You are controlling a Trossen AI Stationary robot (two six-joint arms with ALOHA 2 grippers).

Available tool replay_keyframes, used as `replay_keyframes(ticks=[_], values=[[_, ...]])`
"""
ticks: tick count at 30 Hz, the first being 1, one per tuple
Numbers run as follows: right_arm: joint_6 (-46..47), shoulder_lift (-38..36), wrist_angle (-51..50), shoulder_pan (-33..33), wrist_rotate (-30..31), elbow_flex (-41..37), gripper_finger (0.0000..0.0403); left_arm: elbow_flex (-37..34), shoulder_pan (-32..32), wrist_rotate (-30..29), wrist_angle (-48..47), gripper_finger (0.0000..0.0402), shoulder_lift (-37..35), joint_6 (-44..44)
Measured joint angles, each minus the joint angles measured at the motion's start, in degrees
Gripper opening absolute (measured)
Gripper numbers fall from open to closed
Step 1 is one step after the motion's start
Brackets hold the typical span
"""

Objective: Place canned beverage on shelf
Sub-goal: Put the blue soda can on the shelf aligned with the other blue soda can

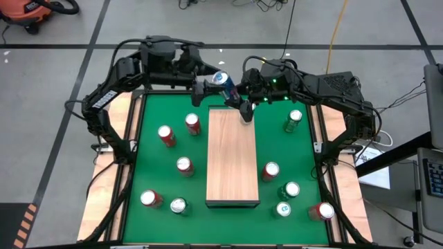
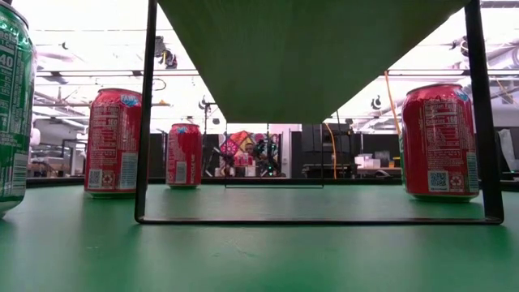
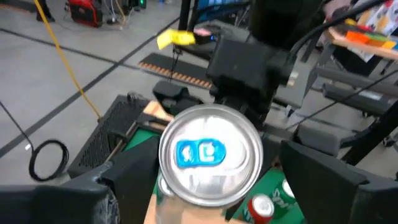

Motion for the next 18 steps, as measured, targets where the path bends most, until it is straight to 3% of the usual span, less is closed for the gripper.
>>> replay_keyframes(ticks=[18], values=[[0.89,0.01,-0.04,0.15,-0.24,0.00,0.0238,-0.01,0.09,1.75,-2.26,0.0256,0.37,1.75]])
